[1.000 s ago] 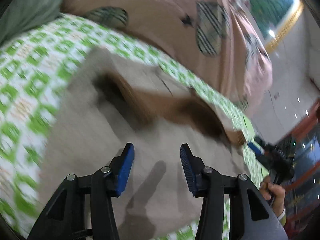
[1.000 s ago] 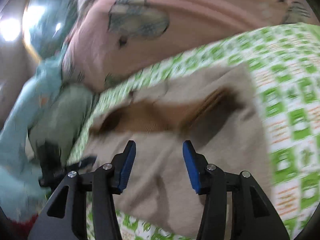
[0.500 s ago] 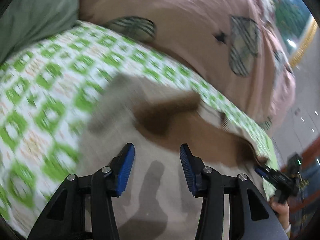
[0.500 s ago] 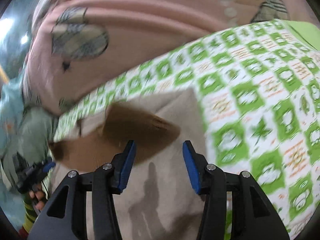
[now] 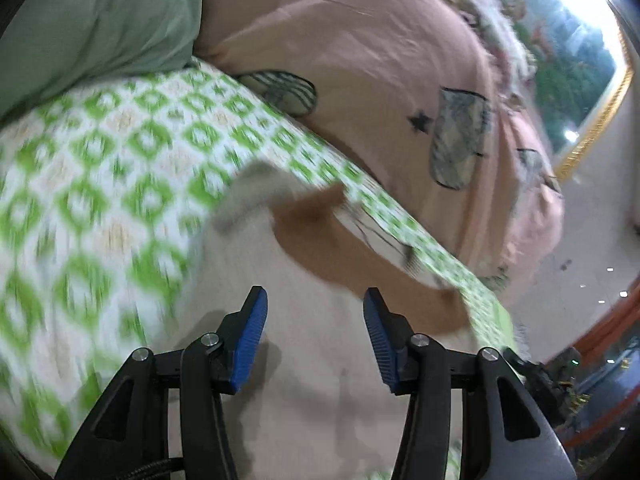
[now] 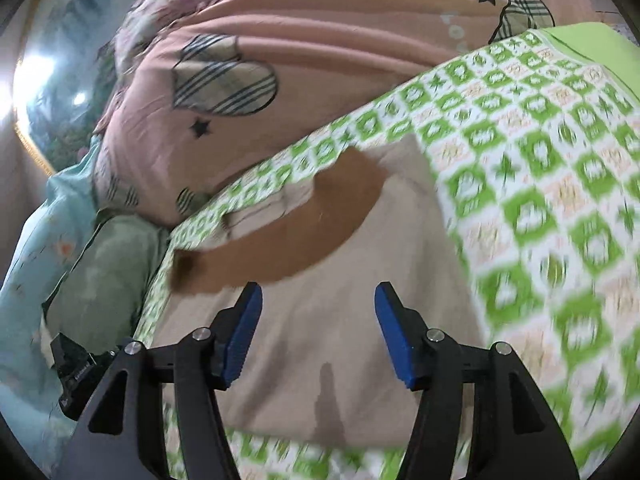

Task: Fold small clothes

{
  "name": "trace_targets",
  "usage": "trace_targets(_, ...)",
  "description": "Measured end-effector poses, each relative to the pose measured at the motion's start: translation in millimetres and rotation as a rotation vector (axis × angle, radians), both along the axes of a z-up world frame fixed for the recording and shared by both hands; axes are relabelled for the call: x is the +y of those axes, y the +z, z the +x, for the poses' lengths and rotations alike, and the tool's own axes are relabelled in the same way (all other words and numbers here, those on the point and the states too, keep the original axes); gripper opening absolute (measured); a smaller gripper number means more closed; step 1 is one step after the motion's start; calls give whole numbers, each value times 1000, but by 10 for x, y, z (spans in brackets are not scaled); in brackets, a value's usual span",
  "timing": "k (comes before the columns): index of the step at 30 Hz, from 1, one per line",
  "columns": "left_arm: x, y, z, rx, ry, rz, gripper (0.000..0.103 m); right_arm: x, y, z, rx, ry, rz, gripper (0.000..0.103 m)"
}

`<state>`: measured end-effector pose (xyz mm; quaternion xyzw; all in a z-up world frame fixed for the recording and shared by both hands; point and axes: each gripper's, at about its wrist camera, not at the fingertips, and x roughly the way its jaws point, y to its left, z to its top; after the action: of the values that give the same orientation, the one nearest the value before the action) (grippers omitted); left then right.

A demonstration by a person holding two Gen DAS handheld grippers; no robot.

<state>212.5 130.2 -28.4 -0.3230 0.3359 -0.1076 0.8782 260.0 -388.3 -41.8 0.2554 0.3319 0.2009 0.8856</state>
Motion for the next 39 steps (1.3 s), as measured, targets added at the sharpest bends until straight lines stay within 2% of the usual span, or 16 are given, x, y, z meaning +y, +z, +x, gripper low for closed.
trace_targets(6,-354,-152,-703,62,-68,-25,52,78,-152,-501,45,22,15,64)
trace_targets(11,-542,-324,-989,122,-107,-28,53,162,-298,-739,89,60,15,65)
trace_targets(13,-564,-408,-1076,142,-100,-41,56,207,-344,-792,108,77,8,65)
trace_targets(15,-580,-488,-1139,159,-83,-63,63,238,-370,-841,118,91,5,65)
trace_targets(22,-504,-564,-1030,162,-29,-88,73,285,-340,-961,109,109,-20,65)
trace_targets(29,-168,-592,-659,173,136,-179,78,267,-272,-976,95,101,-21,66)
trace_targets(34,-83,-577,-384,144,219,-143,80,285,-252,-912,86,115,-10,66)
trace_targets(35,-93,-572,-341,135,221,-131,78,284,-247,-872,85,123,-10,66)
trace_targets(37,-129,-539,-250,111,204,-117,63,283,-244,-808,84,136,-3,66)
trace_targets(38,-137,-523,-225,102,185,-121,38,280,-234,-764,84,140,-2,66)
trace_targets(39,-157,-497,-187,99,161,-120,26,276,-213,-716,79,145,-2,66)
